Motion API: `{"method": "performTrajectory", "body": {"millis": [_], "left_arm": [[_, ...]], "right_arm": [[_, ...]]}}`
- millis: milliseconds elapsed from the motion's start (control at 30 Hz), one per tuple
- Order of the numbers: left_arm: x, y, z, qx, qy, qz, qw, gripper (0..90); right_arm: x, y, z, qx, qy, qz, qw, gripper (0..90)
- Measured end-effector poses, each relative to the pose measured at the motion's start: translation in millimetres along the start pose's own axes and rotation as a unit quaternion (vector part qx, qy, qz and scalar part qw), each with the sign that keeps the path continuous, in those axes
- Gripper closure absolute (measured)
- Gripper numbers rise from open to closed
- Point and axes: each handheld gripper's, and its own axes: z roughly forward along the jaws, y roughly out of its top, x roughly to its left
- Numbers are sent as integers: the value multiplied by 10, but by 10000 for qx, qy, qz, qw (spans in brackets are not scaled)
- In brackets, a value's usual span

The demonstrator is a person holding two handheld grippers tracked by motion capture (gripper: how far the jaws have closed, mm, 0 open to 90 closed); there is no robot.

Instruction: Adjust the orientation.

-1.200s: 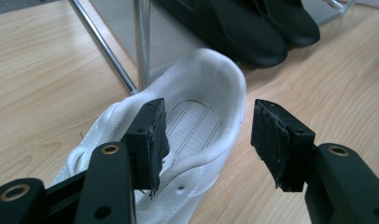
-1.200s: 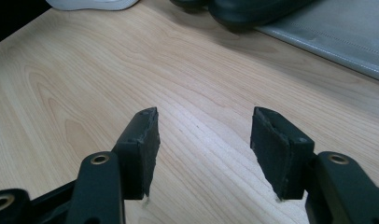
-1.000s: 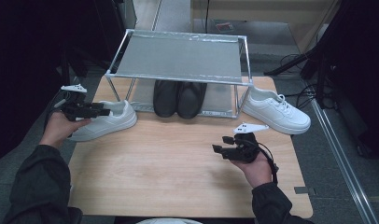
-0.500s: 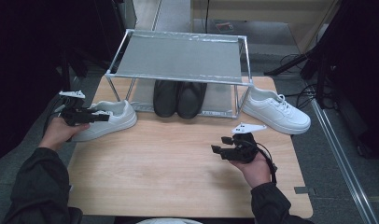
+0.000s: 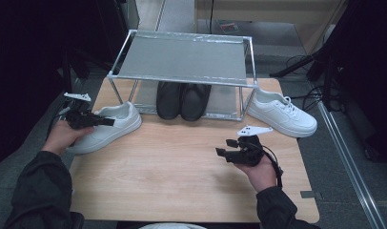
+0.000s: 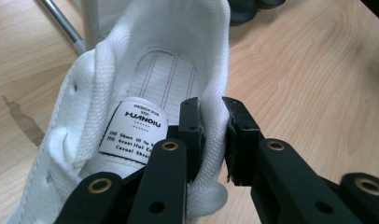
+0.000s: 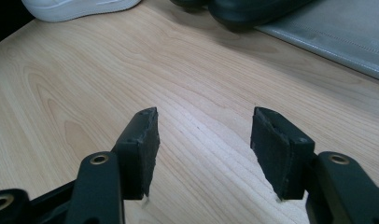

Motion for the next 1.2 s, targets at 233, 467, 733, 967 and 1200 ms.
{"method": "performTrajectory", "body": {"millis": [233,467,733,967,1200], "left_arm": [[-80,16,-78,-78,12,-194,9998,815],[-266,4,-137,25,114,-135,9998,814],[-539,-64,-205,-14,188,-205,9996,815],[-808,-85,-152,24,164,-292,9994,816],[-1154,-18,-16,-109,74,-53,9999,817]], "right_arm": [[1,11,11,3,25,-36,10000,427],[13,59,64,15,119,-101,9999,428],[47,144,168,48,257,-211,9994,426],[83,212,257,90,353,-325,9988,426],[102,257,305,108,415,-336,9985,426]]}}
